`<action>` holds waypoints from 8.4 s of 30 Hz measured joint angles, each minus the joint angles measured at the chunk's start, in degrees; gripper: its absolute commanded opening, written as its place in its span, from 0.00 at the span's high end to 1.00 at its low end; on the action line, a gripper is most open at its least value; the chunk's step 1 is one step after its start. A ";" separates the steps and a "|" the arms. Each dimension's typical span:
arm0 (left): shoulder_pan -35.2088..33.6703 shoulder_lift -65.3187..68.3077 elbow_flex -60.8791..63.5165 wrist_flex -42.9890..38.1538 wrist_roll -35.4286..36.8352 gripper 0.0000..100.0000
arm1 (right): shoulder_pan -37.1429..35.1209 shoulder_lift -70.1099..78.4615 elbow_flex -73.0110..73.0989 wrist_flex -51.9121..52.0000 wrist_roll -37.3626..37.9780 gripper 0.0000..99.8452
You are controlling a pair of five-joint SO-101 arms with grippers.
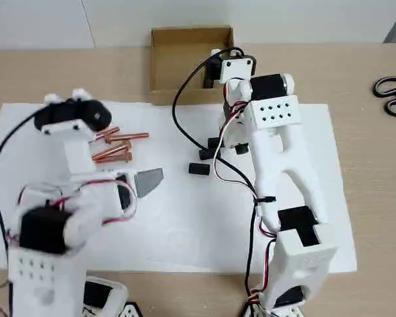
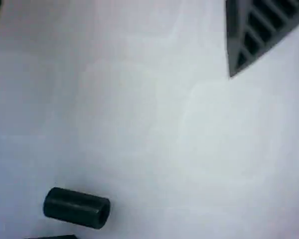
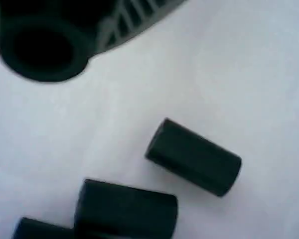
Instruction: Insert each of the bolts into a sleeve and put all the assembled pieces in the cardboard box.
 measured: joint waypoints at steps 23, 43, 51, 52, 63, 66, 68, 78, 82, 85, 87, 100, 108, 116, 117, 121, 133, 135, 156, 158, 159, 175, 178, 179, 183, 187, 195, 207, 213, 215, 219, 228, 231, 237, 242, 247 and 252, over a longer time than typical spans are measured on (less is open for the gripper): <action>-18.37 33.49 -13.63 -6.24 -68.04 0.70 | 4.57 0.00 0.00 0.00 0.00 1.00; -17.93 57.49 -13.63 -22.86 -81.23 0.70 | 4.75 0.00 0.00 0.00 0.00 1.00; -15.47 62.77 -13.63 -28.13 -81.32 0.74 | 4.75 0.00 0.00 0.00 0.00 1.00; -15.12 63.12 -13.63 -28.57 -81.32 0.77 | 4.75 0.00 0.00 0.00 0.00 1.00; -14.07 68.40 -17.41 -29.54 -81.67 0.84 | 4.75 0.00 0.00 0.00 0.00 1.00; -14.07 69.36 -17.93 -29.54 -81.67 0.84 | 4.75 0.00 0.00 0.00 0.00 1.00; -13.98 69.80 -18.29 -29.54 -81.67 0.84 | 4.75 0.00 0.00 0.00 0.00 1.00; -12.84 70.33 -19.52 -26.29 -82.02 0.89 | 4.75 0.00 0.00 0.00 0.00 1.00; -11.96 70.33 -19.52 -23.65 -81.67 0.91 | 4.75 0.00 0.00 0.00 0.00 1.00; -11.78 70.33 -19.78 -22.24 -81.41 0.91 | 4.75 0.00 0.00 0.00 0.00 1.00; -11.78 70.33 -19.69 -21.98 -79.74 0.91 | 4.75 0.00 0.00 0.00 0.00 1.00; -8.53 70.59 -23.82 -15.65 -63.38 0.91 | 4.75 0.00 0.00 0.00 0.00 1.00; -3.87 70.68 -38.68 -3.78 -49.76 0.91 | 4.75 0.00 0.00 0.00 0.00 1.00; -3.78 70.68 -43.69 0.09 -41.14 0.91 | 4.75 0.00 0.00 0.00 0.00 1.00; -3.78 70.68 -43.69 0.79 -41.05 0.91 | 4.75 0.00 0.00 0.00 0.00 1.00; -3.78 70.68 -43.43 1.41 -43.34 0.91 | 4.75 0.00 0.00 0.00 0.00 1.00; -1.93 70.95 -36.31 1.58 -60.57 0.85 | 4.75 0.00 0.00 0.00 0.00 1.00; -1.49 70.95 -36.31 1.58 -59.78 0.84 | 4.75 0.00 0.00 0.00 0.00 1.00; 0.00 76.31 -33.14 -5.45 -51.78 0.84 | 4.75 0.00 0.00 0.00 0.00 1.00; 1.05 76.31 -33.14 -5.63 -51.43 0.84 | 4.75 0.00 0.00 0.00 0.00 1.00; 1.49 76.31 -33.14 -5.89 -51.43 0.84 | 4.75 0.00 0.00 0.00 0.00 1.00; 2.73 76.31 -32.70 -7.30 -49.76 0.87 | 4.75 0.00 0.00 0.00 0.00 1.00; 2.81 78.24 -32.70 -7.30 -49.76 0.89 | 4.75 0.00 0.00 0.00 0.00 1.00; 2.99 78.77 -32.79 -7.30 -49.76 0.89 | 4.75 0.00 0.00 0.00 0.00 1.00; 3.16 80.53 -33.49 -7.21 -49.85 0.91 | 4.75 0.00 0.00 0.00 0.00 1.00; 3.25 80.79 -33.49 -7.21 -49.76 0.94 | 4.75 0.00 0.00 0.00 0.00 1.00; 5.19 80.79 -32.97 -7.12 -49.76 1.00 | 4.75 0.00 0.00 0.00 0.00 1.00; 6.24 83.08 -42.73 -0.70 -47.21 0.99 | 4.75 0.00 0.00 0.00 0.00 1.00; 6.15 83.08 -53.27 1.23 -44.13 0.99 | 4.75 0.00 0.00 0.00 0.00 1.00; 6.07 83.08 -55.03 1.32 -42.02 0.99 | 4.75 0.00 0.00 0.00 0.00 1.00; 5.89 83.08 -58.73 1.49 -34.99 0.99 | 4.75 0.00 0.00 0.00 0.00 1.00; 2.02 72.62 -60.66 1.67 -27.87 0.99 | 4.66 -9.49 0.00 0.00 0.00 1.00; 0.70 66.37 -60.66 1.76 -27.60 0.99 | 4.66 -16.26 0.00 0.00 0.00 1.00; 0.09 53.54 -60.13 1.76 -27.60 0.99 | 4.66 -30.24 0.00 0.00 0.00 1.00; 2.02 38.86 -54.24 1.76 -27.52 0.99 | 4.66 -42.02 0.00 0.09 0.00 1.00; 5.36 22.77 -45.63 1.76 -27.52 0.99 | 4.66 -51.69 1.67 0.09 0.00 1.00; 6.42 7.82 -34.37 -1.14 -23.91 0.99 | 4.66 -61.45 11.25 0.09 0.00 1.00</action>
